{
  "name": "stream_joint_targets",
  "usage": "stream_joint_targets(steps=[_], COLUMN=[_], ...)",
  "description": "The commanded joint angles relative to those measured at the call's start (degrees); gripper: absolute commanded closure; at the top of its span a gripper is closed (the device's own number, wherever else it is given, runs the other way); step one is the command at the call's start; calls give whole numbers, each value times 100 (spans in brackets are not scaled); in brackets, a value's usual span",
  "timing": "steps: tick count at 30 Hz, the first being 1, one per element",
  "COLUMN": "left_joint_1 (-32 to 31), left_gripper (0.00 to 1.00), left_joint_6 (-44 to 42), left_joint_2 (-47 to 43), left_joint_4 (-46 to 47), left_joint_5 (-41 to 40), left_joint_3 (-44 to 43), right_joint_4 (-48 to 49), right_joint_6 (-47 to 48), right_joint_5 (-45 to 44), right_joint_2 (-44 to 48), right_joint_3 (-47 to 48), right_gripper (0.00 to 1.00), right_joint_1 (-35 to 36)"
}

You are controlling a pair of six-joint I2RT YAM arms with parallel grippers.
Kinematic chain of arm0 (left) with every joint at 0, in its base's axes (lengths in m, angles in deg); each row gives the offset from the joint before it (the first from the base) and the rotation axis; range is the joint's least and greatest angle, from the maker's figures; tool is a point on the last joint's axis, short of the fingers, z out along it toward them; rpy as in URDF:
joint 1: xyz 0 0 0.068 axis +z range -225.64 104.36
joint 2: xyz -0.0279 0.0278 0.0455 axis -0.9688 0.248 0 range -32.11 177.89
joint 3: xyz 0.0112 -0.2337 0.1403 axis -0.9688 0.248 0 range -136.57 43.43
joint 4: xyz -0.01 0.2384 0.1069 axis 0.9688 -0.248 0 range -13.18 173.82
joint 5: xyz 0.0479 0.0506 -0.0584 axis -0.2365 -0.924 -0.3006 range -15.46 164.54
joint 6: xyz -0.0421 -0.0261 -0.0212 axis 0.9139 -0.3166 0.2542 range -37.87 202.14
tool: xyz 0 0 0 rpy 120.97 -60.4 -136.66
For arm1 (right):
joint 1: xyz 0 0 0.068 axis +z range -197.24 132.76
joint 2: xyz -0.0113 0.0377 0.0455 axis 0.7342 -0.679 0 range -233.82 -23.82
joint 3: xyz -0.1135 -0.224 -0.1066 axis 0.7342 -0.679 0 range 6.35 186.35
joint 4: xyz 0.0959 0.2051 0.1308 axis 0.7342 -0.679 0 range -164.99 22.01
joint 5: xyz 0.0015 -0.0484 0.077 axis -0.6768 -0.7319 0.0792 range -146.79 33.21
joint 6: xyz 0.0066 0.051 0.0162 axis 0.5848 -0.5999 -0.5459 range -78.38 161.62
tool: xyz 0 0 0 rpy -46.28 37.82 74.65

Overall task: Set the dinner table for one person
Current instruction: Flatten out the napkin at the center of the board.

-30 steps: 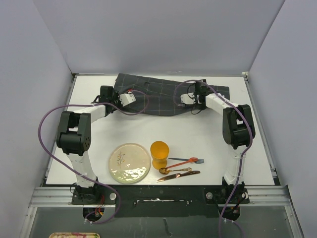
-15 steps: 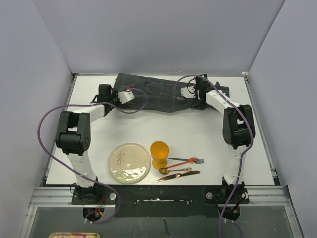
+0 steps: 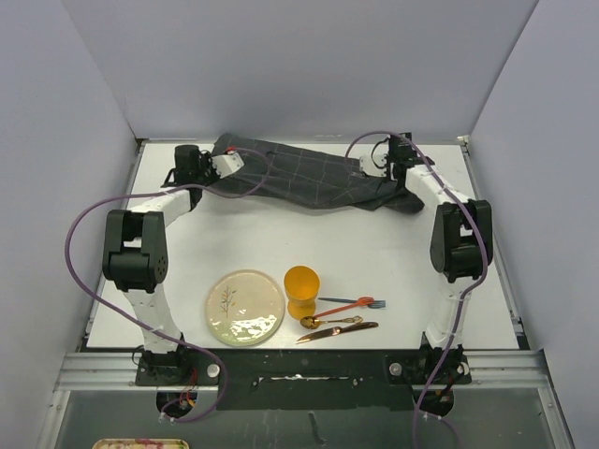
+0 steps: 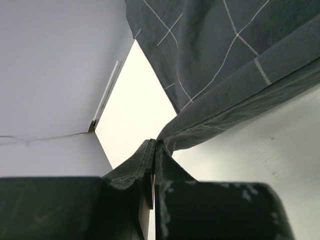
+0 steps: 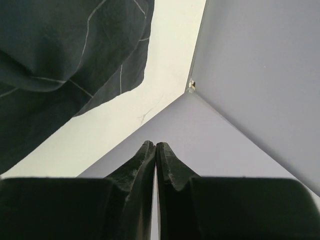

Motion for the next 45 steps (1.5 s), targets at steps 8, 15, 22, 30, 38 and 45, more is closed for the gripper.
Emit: stream_joint_targets(steps=[8, 15, 22, 30, 38, 45], left_joint_1=[45, 83, 273, 403, 414, 466], left_gripper=[100, 100, 100, 100, 100, 100], left_joint_6=[-99, -254, -276, -349, -396, -481], left_joint_2=[-452, -492, -686, -977, -1201, -1364], left_joint_4=[315, 383, 243, 94, -253, -388], left_joint_5=[-16, -12, 84, 172, 257, 262], left_joint_3=[117, 346, 583, 924, 1001, 1149], right_joint_4=[-1469, -1762, -1459, -889, -608, -1312], right_joint_6=[-1215, -1874, -2214, -2387, -2587, -3469], right_joint_5=[913, 1121, 819, 576, 516, 1176], right_joint_2=[173, -542, -968, -1191, -1233, -1491], right_joint_3=[285, 1059, 1353, 1612, 1730, 2382], right_gripper=[80, 75, 73, 61, 51, 44], right_joint_1=[337, 327, 307, 185, 21, -238])
